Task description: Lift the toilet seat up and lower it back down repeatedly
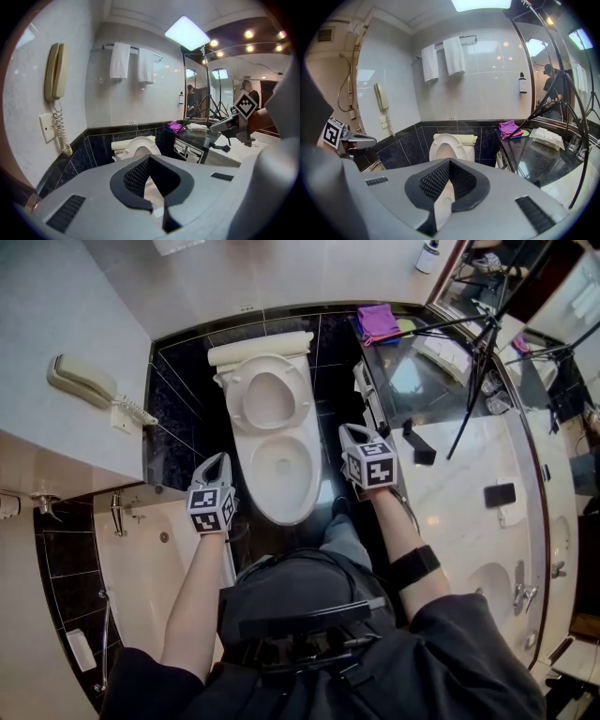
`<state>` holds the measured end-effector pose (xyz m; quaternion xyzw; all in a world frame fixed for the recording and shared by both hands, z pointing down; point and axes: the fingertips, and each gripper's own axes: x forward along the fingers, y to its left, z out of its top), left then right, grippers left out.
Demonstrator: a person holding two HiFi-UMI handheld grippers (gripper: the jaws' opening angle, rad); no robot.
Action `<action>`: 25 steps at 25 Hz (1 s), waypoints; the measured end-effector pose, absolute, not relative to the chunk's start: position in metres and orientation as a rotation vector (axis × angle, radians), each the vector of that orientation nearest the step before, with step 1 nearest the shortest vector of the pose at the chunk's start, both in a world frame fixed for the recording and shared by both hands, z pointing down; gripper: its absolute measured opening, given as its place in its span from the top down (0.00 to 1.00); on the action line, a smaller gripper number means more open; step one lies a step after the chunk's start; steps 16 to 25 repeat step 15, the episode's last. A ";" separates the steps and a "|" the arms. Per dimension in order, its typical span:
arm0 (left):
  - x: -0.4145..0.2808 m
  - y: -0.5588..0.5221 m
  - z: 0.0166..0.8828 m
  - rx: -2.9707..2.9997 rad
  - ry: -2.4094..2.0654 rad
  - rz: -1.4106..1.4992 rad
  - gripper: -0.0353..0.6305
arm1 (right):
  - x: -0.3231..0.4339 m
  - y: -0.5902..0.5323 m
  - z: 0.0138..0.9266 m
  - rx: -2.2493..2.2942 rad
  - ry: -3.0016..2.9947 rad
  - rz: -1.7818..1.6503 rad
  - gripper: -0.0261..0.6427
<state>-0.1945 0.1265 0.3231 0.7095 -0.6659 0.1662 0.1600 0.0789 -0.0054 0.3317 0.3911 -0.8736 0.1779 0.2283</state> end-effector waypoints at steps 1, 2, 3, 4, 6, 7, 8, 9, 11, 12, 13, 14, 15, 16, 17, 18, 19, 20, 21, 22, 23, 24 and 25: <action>-0.195 0.127 0.323 2.026 -1.903 0.475 0.95 | 0.079 -0.006 0.333 1.074 -2.405 0.493 0.94; -0.194 0.127 0.323 2.025 -1.903 0.476 0.95 | 0.079 -0.005 0.333 1.069 -2.406 0.495 0.94; -0.194 0.127 0.323 2.025 -1.904 0.477 0.95 | 0.078 -0.005 0.333 1.061 -2.408 0.496 0.94; -0.193 0.128 0.324 2.024 -1.904 0.478 0.95 | 0.078 -0.004 0.333 1.056 -2.409 0.498 0.94; -0.192 0.129 0.325 2.023 -1.903 0.478 0.95 | 0.079 -0.003 0.335 1.049 -2.409 0.499 0.94; -0.192 0.129 0.326 2.021 -1.903 0.477 0.95 | 0.079 -0.003 0.336 1.046 -2.409 0.500 0.94; -0.192 0.129 0.326 2.019 -1.903 0.478 0.95 | 0.079 -0.003 0.337 1.043 -2.407 0.501 0.94; -0.192 0.130 0.327 2.016 -1.903 0.478 0.95 | 0.079 -0.003 0.338 1.040 -2.405 0.503 0.94; -0.190 0.130 0.328 2.011 -1.903 0.478 0.95 | 0.080 -0.003 0.339 1.034 -2.404 0.504 0.94; -0.190 0.130 0.328 2.009 -1.904 0.479 0.95 | 0.081 -0.003 0.340 1.032 -2.404 0.504 0.94; -0.189 0.131 0.329 2.008 -1.904 0.479 0.95 | 0.081 -0.003 0.340 1.031 -2.403 0.504 0.94; -0.189 0.131 0.329 2.007 -1.904 0.479 0.95 | 0.082 -0.003 0.340 1.030 -2.403 0.503 0.94; -0.188 0.132 0.330 2.006 -1.904 0.480 0.95 | 0.082 -0.003 0.340 1.029 -2.402 0.503 0.94; -0.188 0.132 0.330 2.006 -1.904 0.480 0.95 | 0.082 -0.003 0.340 1.029 -2.402 0.503 0.94; -0.188 0.132 0.330 2.006 -1.904 0.480 0.95 | 0.082 -0.003 0.340 1.029 -2.402 0.503 0.94; -0.188 0.132 0.330 2.006 -1.904 0.480 0.95 | 0.082 -0.003 0.340 1.029 -2.402 0.503 0.94; -0.188 0.132 0.330 2.006 -1.904 0.480 0.95 | 0.082 -0.003 0.340 1.029 -2.402 0.503 0.94; -0.188 0.132 0.330 2.006 -1.904 0.480 0.95 | 0.082 -0.003 0.340 1.029 -2.402 0.503 0.94; -0.188 0.132 0.330 2.006 -1.904 0.480 0.95 | 0.082 -0.003 0.340 1.029 -2.402 0.503 0.94; -0.188 0.132 0.330 2.006 -1.904 0.480 0.95 | 0.082 -0.003 0.340 1.029 -2.402 0.503 0.94; -0.188 0.132 0.330 2.006 -1.904 0.480 0.95 | 0.082 -0.003 0.340 1.029 -2.402 0.503 0.94; -0.188 0.132 0.330 2.006 -1.904 0.480 0.95 | 0.082 -0.003 0.340 1.029 -2.402 0.503 0.94; -0.188 0.132 0.330 2.006 -1.904 0.480 0.95 | 0.082 -0.003 0.340 1.029 -2.402 0.503 0.94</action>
